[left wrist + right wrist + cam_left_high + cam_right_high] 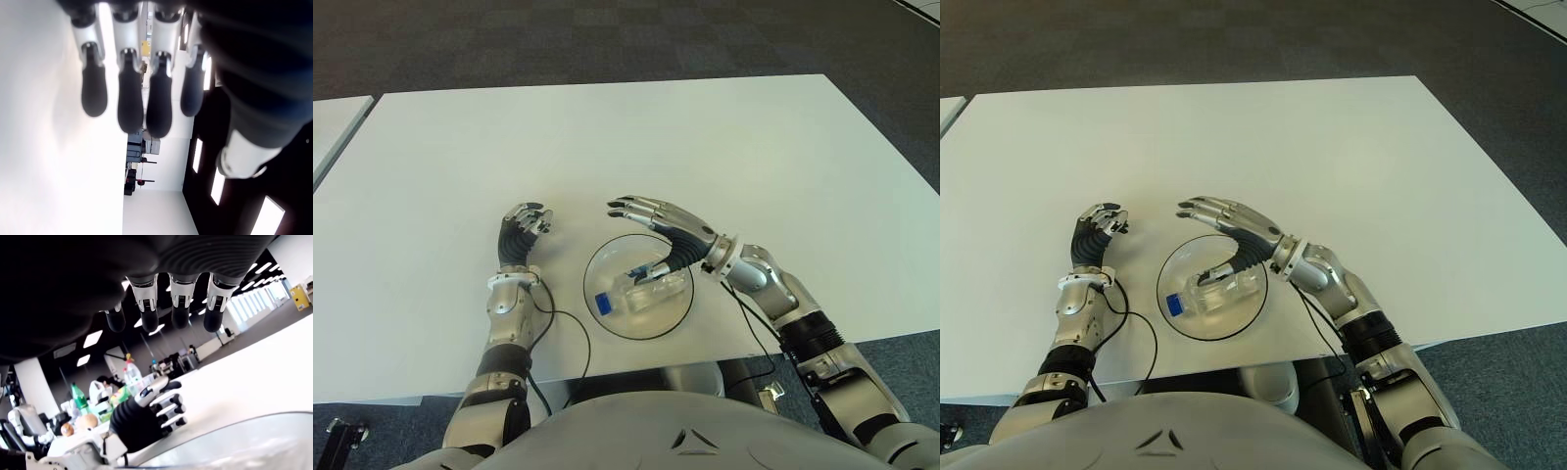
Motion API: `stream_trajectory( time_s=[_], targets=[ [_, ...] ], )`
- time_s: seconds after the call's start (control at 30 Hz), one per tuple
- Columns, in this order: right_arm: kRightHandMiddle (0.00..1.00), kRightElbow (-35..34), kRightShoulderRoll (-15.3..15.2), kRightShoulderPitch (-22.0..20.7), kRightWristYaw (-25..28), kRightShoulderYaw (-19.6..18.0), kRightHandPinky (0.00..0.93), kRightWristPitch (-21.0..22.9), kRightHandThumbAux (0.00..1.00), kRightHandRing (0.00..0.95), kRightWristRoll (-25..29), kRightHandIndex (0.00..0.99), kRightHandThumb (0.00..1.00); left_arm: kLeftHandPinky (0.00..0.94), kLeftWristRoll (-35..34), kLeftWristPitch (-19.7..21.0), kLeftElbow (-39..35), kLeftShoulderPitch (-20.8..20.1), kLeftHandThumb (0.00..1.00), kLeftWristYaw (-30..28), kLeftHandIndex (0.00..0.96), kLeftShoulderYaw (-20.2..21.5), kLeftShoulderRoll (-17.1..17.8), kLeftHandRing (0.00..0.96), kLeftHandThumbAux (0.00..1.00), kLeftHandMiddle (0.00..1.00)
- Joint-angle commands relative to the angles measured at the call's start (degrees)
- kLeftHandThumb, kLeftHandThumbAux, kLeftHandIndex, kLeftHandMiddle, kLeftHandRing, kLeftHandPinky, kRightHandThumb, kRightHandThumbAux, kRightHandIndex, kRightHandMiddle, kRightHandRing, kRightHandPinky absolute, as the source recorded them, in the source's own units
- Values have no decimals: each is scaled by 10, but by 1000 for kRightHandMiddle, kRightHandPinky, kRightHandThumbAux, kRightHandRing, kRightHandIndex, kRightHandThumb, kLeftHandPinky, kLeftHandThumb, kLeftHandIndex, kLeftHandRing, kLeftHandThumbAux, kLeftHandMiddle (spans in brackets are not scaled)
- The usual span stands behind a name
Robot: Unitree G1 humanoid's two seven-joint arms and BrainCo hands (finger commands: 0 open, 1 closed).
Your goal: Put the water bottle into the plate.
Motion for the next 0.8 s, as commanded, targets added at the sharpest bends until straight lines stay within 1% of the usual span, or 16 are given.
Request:
stream_trajectory(
  time_s=[0.03, 0.17, 0.23, 0.3, 0.37, 0.6, 0.67, 0.73, 0.8],
  targets=[
    [0, 8, 8, 5, 16, -12, 0, 40, 338, 0, 22, 0, 0, 571, -3, 17, 24, 17, 708, 1, 435, 4, -5, 585, 710, 598],
    [0, 28, 31, 6, 19, -23, 0, 71, 353, 0, 55, 0, 0, 572, -4, 15, 27, 15, 708, 0, 435, 5, -5, 587, 710, 601],
    [0, 43, 46, 4, 14, -28, 0, 77, 363, 0, 71, 0, 0, 570, -4, 14, 27, 14, 708, 0, 435, 5, -5, 586, 709, 601],
    [0, 75, 69, -2, 5, -43, 0, 80, 382, 0, 102, 0, 0, 569, -3, 11, 29, 14, 708, 1, 435, 5, -5, 585, 710, 600],
    [0, 105, 81, -8, 1, -57, 0, 77, 405, 0, 124, 0, 0, 572, -1, 9, 31, 14, 708, 3, 435, 5, -5, 585, 710, 600],
    [0, 132, 101, -9, -37, -98, 0, 78, 504, 0, 136, 0, 0, 575, 2, 5, 28, 16, 708, 4, 435, 3, -4, 591, 710, 605],
    [0, 133, 110, -6, -50, -107, 29, 84, 545, 0, 138, 0, 0, 577, 1, 7, 26, 17, 708, 3, 435, 2, -4, 592, 710, 607],
    [0, 151, 118, -4, -68, -116, 67, 79, 595, 0, 137, 0, 0, 576, 2, 10, 24, 17, 708, 4, 435, 2, -3, 592, 710, 608],
    [0, 192, 125, -5, -90, -124, 93, 58, 626, 0, 135, 0, 0, 575, 4, 13, 23, 18, 708, 7, 435, 1, -2, 592, 710, 609]
  ],
)
